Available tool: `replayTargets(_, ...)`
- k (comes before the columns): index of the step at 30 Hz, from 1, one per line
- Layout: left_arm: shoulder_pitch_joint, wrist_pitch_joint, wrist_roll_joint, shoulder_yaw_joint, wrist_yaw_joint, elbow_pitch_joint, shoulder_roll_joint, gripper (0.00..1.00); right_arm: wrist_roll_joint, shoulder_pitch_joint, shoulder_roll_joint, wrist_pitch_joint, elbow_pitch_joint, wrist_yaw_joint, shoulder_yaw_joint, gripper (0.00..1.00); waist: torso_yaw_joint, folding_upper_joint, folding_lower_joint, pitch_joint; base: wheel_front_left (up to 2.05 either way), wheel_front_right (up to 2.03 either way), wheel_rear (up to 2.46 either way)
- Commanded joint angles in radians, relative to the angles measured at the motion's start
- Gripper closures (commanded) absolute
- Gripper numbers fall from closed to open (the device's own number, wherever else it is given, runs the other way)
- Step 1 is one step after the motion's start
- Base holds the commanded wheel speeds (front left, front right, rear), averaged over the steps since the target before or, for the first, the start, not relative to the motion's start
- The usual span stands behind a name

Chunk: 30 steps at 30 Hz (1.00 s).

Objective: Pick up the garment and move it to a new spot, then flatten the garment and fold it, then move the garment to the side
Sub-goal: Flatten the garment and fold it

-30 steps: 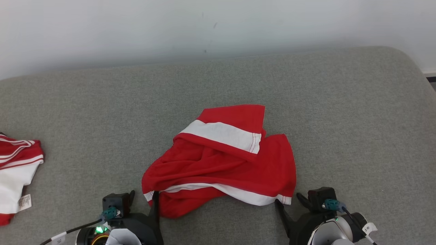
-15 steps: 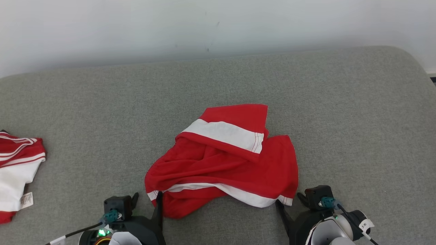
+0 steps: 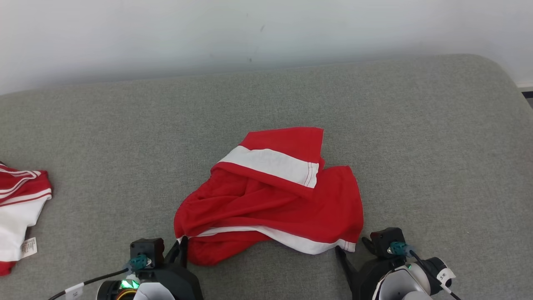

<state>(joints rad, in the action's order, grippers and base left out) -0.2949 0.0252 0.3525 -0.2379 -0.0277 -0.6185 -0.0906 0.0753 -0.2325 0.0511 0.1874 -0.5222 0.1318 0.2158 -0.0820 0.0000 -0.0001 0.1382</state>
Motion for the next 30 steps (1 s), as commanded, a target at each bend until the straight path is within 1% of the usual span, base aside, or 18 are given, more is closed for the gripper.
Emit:
replayTargets(1,0.009,0.012,0.002,-0.008,-0.006,-0.007,0.001,1.00,-0.009,0.021,0.000,0.018,-0.020,-0.002,0.004,0.29,0.002,0.0000,0.0001,0.000,0.00,0.00,0.00)
replayTargets(2,0.012,0.016,0.005,-0.010,-0.006,-0.006,0.001,1.00,-0.009,0.021,0.000,0.021,-0.021,-0.002,0.006,0.56,0.003,0.0000,0.0001,0.000,0.00,0.00,0.00)
replayTargets(3,0.015,0.016,0.007,-0.011,-0.005,-0.004,0.002,1.00,-0.010,0.020,0.000,0.024,-0.023,-0.002,0.008,0.89,0.004,0.0000,0.0001,-0.001,0.00,0.00,0.00)
replayTargets(4,0.018,0.018,0.008,-0.012,-0.005,-0.002,0.001,1.00,-0.009,0.020,0.000,0.026,-0.023,-0.002,0.010,1.00,0.005,0.0000,0.0001,-0.002,0.00,0.00,0.00)
replayTargets(10,0.028,-0.004,0.020,-0.012,-0.011,0.027,0.000,1.00,0.018,0.032,0.000,0.004,0.005,-0.002,0.006,1.00,0.008,0.0000,0.0001,-0.020,0.00,0.00,0.00)
replayTargets(15,0.029,-0.037,0.028,-0.008,-0.012,0.069,-0.005,1.00,0.038,0.045,0.011,-0.031,0.064,-0.002,-0.016,1.00,0.005,0.0000,0.0001,-0.041,0.00,0.00,0.00)
replayTargets(18,0.032,-0.049,0.034,-0.006,-0.016,0.089,-0.004,1.00,0.049,0.054,0.015,-0.042,0.089,-0.002,-0.023,1.00,0.003,0.0000,0.0001,-0.050,0.00,0.00,0.00)
replayTargets(22,0.036,-0.068,0.053,0.002,-0.026,0.143,-0.002,1.00,0.074,0.060,0.021,-0.064,0.153,-0.002,-0.031,1.00,-0.003,0.0000,0.0001,-0.067,0.00,0.00,0.00)
replayTargets(30,0.004,-0.037,0.164,0.022,-0.069,0.313,0.007,1.00,0.130,0.024,0.049,-0.126,0.311,-0.002,-0.072,1.00,-0.009,0.0000,0.0001,-0.094,0.00,0.00,0.00)
